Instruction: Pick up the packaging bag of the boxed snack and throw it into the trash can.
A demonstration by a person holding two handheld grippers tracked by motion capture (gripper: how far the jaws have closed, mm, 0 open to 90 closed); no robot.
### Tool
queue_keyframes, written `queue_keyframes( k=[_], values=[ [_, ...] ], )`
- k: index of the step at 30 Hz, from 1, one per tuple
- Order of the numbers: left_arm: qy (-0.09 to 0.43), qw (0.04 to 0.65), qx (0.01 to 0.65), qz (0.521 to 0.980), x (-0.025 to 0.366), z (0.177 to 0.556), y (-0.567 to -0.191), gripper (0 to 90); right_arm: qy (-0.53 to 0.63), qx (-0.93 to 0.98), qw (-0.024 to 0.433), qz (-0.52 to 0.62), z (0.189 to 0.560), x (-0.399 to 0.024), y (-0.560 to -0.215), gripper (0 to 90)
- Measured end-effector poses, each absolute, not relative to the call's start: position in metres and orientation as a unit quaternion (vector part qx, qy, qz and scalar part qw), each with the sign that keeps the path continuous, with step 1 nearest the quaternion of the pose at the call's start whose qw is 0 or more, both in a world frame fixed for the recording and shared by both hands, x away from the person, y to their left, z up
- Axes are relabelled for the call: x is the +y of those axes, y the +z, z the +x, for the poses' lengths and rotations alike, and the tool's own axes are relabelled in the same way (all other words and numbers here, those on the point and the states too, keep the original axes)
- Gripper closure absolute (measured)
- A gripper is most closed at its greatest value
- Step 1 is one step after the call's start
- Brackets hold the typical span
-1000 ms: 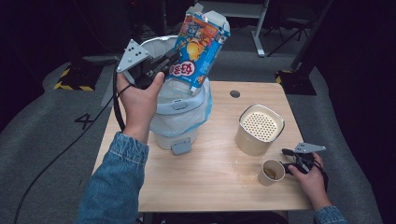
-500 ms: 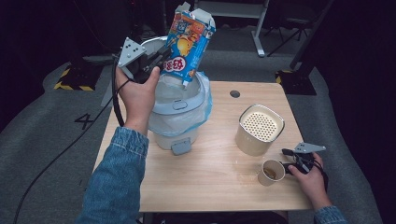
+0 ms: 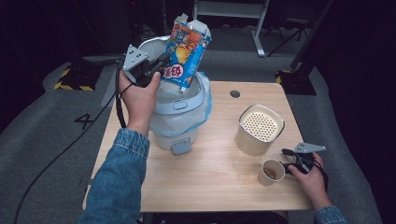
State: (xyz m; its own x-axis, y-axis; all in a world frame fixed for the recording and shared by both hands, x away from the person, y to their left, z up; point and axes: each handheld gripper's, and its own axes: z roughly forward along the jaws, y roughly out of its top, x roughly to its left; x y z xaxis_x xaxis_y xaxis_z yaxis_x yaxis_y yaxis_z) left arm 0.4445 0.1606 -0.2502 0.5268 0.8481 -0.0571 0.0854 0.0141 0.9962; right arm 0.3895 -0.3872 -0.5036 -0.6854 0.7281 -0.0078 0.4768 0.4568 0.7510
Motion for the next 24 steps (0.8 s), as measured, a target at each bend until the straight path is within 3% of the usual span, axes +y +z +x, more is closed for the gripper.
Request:
queue_keyframes(
  k=[24],
  values=[
    [0.303, 0.591, 0.382, 0.643, 0.165, 0.439, -0.271, 89.1, 0.377, 0.837, 0.167, 0.360, 0.389, -0.387, -0.504, 27.1]
  ],
)
